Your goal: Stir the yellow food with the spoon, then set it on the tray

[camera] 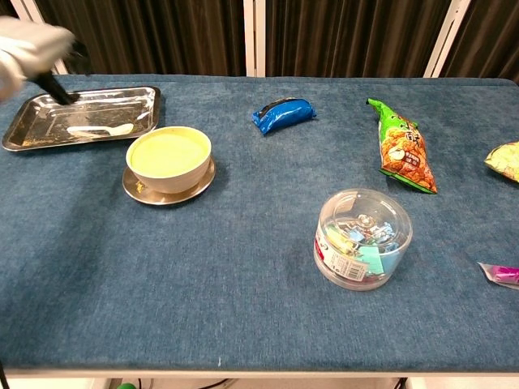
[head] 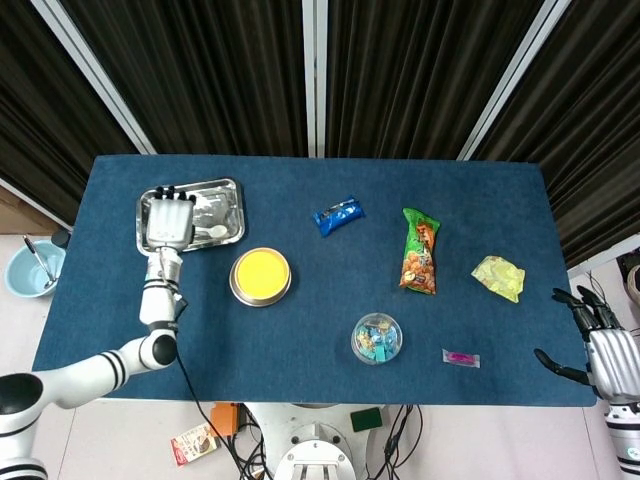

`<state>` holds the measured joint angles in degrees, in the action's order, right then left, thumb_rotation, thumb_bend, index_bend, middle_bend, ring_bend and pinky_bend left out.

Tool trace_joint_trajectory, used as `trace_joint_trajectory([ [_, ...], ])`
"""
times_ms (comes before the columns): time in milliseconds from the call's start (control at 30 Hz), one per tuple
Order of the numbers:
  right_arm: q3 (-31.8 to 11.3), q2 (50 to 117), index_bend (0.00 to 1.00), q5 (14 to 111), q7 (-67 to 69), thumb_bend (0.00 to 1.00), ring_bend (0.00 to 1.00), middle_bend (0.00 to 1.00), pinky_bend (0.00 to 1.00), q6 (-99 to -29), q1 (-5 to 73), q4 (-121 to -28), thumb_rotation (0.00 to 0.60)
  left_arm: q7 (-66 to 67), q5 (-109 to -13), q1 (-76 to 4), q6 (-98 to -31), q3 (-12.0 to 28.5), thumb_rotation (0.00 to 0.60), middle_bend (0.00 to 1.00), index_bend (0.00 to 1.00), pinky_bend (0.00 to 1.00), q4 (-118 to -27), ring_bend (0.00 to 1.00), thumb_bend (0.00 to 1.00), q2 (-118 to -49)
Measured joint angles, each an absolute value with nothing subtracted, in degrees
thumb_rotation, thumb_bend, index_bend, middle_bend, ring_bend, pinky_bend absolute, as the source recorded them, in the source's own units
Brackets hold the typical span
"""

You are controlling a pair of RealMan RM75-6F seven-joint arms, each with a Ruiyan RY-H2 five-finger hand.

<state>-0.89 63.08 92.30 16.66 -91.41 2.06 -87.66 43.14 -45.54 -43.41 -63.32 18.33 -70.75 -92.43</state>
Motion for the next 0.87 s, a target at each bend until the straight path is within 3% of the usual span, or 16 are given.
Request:
trace_joint_trajectory([
  [200,-1.3,62.2,0.16,91.1,17.6,0.19,0.08,0.21,0.19,-91.7,1.4,-86.7,0.600,31.6,-55.2,-32.4,-70.9,13.6,0.600,0.30,0.33,0.13,-89.4,0.16,0.24,-77.7],
  [367,-0.9,62.9,0.16,91.8,17.4,0.17,0.07,0.21,0.19,-91.9,1.1,-86.0,0.600,22.3,-67.7,-21.9,-79.3,6.1,0.600,0.26,0.32,0.12,-95.6,0.14,0.18,-69.3],
  [600,-0.2,64.7,0.16,93.1,15.9,0.17,0.06,0.20,0.18,-92.6,0.5,-85.7,0.600,13.4,-79.9,-11.0,-89.9,-2.3,0.600,0.25,0.31,0.12,-96.8,0.13,0.17,-66.8],
  [867,-0.1,64.7,0.16,94.0,15.7,0.17,0.06,0.20,0.18,-92.0,1.1,-86.2,0.600,11.6,-87.2,-6.5,-94.8,-4.8,0.600,0.25,0.31,0.12,-91.8,0.13,0.17,-69.7],
])
